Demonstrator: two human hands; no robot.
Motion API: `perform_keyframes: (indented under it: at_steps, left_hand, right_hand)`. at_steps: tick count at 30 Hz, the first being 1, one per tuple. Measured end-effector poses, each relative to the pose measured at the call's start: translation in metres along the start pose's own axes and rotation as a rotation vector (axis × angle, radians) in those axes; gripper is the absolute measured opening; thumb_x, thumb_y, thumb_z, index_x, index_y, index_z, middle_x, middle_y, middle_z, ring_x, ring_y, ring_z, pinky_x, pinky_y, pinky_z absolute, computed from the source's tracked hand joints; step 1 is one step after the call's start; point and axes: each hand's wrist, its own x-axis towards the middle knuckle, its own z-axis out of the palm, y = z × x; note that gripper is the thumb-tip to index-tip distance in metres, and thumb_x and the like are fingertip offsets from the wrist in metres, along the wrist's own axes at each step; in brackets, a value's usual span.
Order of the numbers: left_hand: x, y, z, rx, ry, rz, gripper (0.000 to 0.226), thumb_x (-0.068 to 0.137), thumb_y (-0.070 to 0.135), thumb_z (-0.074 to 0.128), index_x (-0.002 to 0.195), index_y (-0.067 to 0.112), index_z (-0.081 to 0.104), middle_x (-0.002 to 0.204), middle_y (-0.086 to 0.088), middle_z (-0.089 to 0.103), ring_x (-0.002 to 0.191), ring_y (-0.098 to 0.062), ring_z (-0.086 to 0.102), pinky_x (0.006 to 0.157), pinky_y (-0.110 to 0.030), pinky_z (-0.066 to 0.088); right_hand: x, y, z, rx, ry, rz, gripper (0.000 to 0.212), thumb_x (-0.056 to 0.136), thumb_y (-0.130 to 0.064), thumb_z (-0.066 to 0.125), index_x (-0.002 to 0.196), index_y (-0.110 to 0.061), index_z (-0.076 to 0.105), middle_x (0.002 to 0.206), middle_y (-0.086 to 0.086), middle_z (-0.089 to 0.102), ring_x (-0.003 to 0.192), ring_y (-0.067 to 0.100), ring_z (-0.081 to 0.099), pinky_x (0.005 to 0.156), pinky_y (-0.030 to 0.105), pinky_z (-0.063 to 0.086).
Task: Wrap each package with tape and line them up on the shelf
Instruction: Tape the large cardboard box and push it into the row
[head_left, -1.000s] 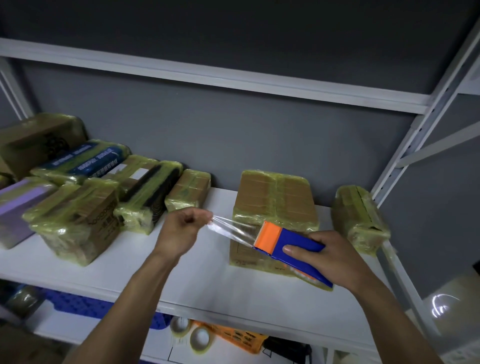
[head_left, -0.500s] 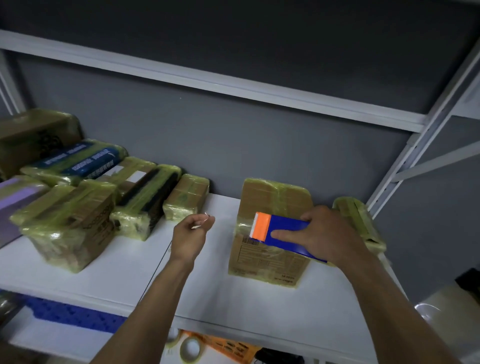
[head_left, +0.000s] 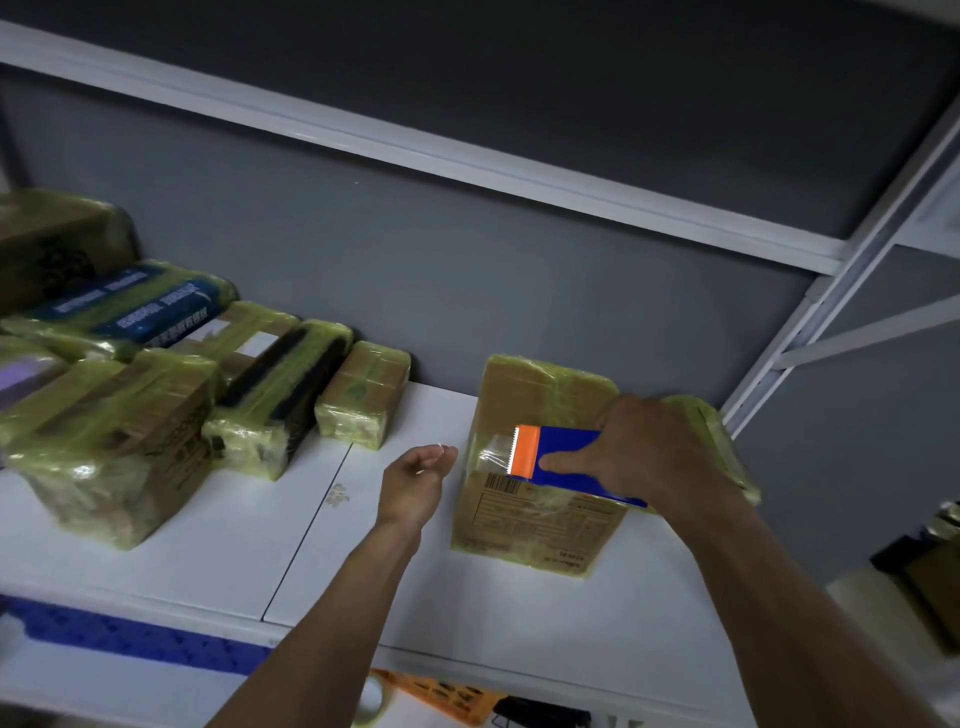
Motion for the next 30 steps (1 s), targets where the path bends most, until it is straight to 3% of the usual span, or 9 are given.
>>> perform_keyframes:
  at_steps: [4, 9, 12, 15, 17, 22, 25, 28, 30]
  left_hand:
    - [0.001, -0.008, 0.012, 0.026, -0.024, -0.009, 0.005, 0.086, 0.026, 0.080, 0.085, 0.022, 0.077, 0.081, 0.017, 0.075, 0.093, -0.006, 0.068, 0.074, -0.020, 0.046]
    - [-0.004, -0.004, 0.016, 0.200, 0.014, 0.081, 0.052, 0.087, 0.039, 0.079, 0.133, 0.022, 0.061, 0.112, 0.008, 0.069, 0.103, -0.013, 0.062, 0.092, -0.029, 0.047]
    - [-0.011, -0.006, 0.016, 0.200, 0.110, 0.210, 0.035, 0.091, 0.025, 0.076, 0.125, 0.022, 0.069, 0.115, 0.005, 0.066, 0.105, -0.014, 0.062, 0.078, -0.017, 0.049]
    - [-0.023, -0.012, 0.020, 0.098, -0.013, 0.330, 0.019, 0.101, 0.025, 0.061, 0.110, 0.020, 0.077, 0.102, 0.010, 0.076, 0.103, -0.008, 0.070, 0.076, -0.006, 0.050]
    - [-0.036, -0.018, 0.023, 0.120, -0.174, 0.341, 0.033, 0.106, 0.039, 0.047, 0.098, 0.029, 0.078, 0.090, 0.012, 0.077, 0.092, -0.001, 0.071, 0.072, -0.007, 0.050]
    - [-0.038, -0.020, 0.017, 0.190, -0.334, 0.400, 0.029, 0.101, 0.052, 0.042, 0.103, 0.066, 0.067, 0.104, 0.034, 0.071, 0.106, 0.013, 0.063, 0.081, -0.009, 0.048]
    - [-0.029, -0.011, 0.009, 0.085, -0.439, 0.514, 0.041, 0.098, 0.031, 0.060, 0.132, 0.054, 0.057, 0.133, 0.026, 0.063, 0.127, -0.001, 0.058, 0.096, -0.016, 0.050]
    - [-0.011, 0.004, 0.003, 0.286, -0.411, 0.743, 0.046, 0.094, 0.032, 0.069, 0.134, 0.052, 0.059, 0.144, 0.026, 0.054, 0.137, -0.005, 0.049, 0.105, -0.015, 0.044]
    - [0.003, 0.011, 0.002, 0.446, -0.399, 0.873, 0.037, 0.091, 0.033, 0.072, 0.128, 0.037, 0.069, 0.140, 0.024, 0.058, 0.136, -0.008, 0.049, 0.108, -0.020, 0.043]
  right_hand:
    - [0.002, -0.002, 0.001, -0.005, -0.028, 0.004, 0.076, 0.053, -0.088, 0.076, 0.091, -0.027, 0.050, 0.077, -0.012, 0.053, 0.071, 0.014, 0.057, 0.065, 0.030, 0.049]
    - [0.003, -0.001, 0.004, -0.016, -0.019, 0.011, 0.075, 0.055, -0.087, 0.076, 0.090, -0.028, 0.046, 0.076, -0.012, 0.053, 0.068, 0.011, 0.055, 0.063, 0.029, 0.049]
    - [0.003, 0.001, 0.005, -0.005, -0.011, 0.014, 0.076, 0.053, -0.090, 0.074, 0.085, -0.026, 0.048, 0.075, -0.011, 0.056, 0.064, 0.009, 0.055, 0.058, 0.027, 0.046]
    - [0.002, 0.002, 0.004, 0.011, -0.022, -0.009, 0.084, 0.050, -0.093, 0.070, 0.101, -0.027, 0.054, 0.081, -0.013, 0.057, 0.072, 0.013, 0.059, 0.063, 0.029, 0.051]
    - [0.001, 0.003, 0.003, 0.013, -0.022, -0.014, 0.085, 0.051, -0.091, 0.071, 0.106, -0.029, 0.052, 0.087, -0.012, 0.058, 0.078, 0.016, 0.061, 0.068, 0.032, 0.054]
    - [-0.005, 0.010, 0.000, 0.013, -0.009, -0.068, 0.079, 0.059, -0.087, 0.073, 0.111, -0.031, 0.052, 0.088, -0.014, 0.058, 0.079, 0.014, 0.060, 0.072, 0.032, 0.057]
    - [-0.007, 0.013, -0.002, 0.009, -0.022, -0.064, 0.077, 0.062, -0.085, 0.074, 0.111, -0.029, 0.056, 0.093, -0.011, 0.064, 0.082, 0.015, 0.065, 0.077, 0.036, 0.061]
    - [-0.008, 0.015, -0.003, 0.008, -0.028, -0.053, 0.076, 0.063, -0.084, 0.075, 0.113, -0.029, 0.058, 0.098, -0.009, 0.067, 0.085, 0.016, 0.067, 0.079, 0.036, 0.062]
    - [-0.010, 0.016, -0.003, 0.020, -0.024, -0.060, 0.077, 0.063, -0.083, 0.075, 0.116, -0.030, 0.057, 0.102, -0.009, 0.069, 0.088, 0.017, 0.068, 0.080, 0.036, 0.062]
